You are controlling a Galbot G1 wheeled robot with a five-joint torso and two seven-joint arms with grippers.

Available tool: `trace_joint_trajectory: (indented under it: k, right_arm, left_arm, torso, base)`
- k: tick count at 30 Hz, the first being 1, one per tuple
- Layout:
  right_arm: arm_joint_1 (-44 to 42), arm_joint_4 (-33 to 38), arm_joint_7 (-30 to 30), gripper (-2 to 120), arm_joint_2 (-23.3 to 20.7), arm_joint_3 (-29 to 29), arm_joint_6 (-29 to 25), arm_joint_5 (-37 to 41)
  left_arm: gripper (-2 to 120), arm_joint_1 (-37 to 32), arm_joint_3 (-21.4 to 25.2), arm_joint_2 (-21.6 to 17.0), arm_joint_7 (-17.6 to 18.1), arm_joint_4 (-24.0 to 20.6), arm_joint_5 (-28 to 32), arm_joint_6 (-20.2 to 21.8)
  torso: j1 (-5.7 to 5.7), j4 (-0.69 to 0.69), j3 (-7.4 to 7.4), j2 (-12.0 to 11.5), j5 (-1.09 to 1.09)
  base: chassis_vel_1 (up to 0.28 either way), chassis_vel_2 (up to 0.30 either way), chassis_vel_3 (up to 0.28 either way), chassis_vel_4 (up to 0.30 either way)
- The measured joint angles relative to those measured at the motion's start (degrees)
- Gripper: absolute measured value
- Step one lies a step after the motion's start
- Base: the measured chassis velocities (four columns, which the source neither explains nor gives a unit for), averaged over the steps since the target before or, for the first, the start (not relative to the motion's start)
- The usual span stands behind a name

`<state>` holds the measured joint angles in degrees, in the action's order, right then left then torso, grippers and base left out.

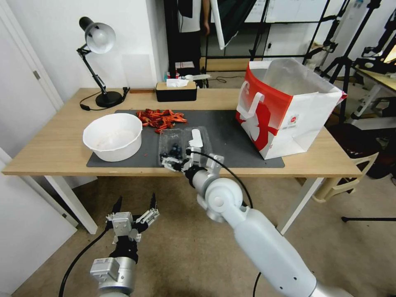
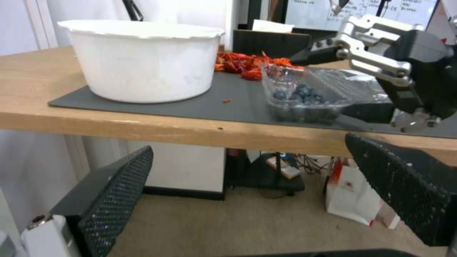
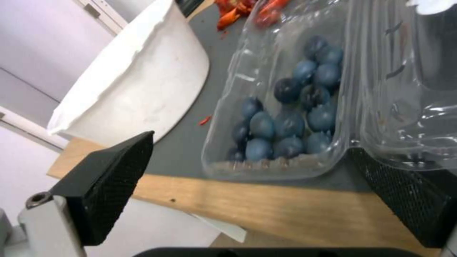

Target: Close the takeout container lid, then place the container into the takeout bag.

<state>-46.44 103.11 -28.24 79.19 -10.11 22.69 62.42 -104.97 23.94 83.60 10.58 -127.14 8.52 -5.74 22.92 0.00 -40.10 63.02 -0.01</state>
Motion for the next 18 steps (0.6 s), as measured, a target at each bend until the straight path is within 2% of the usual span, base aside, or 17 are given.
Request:
trace_joint_trajectory:
  k: [8,18]
  right_arm:
    - [-0.83,0.02,-0.21,100,1.22,-0.53,-0.41,-0.09]
    - [-2.53,1.33,-0.6,100,-0.29,1.16,-0.2,-0.19]
  left_arm:
    - [100,-0.21,0.08,0.08,-0.09,0.39,-0.07,-0.34]
    - [100,-0.36,0.03,-0.32,-0.09,0.23,-0.09,-0.41]
  torso:
    - [0.0,0.0,-0.01,0.0,0.0]
    - [0.0,0.0,-0.01,0.0,0.01]
  base:
    - [0.0,0.0,0.0,0.0]
    - [0.0,0.0,0.0,0.0]
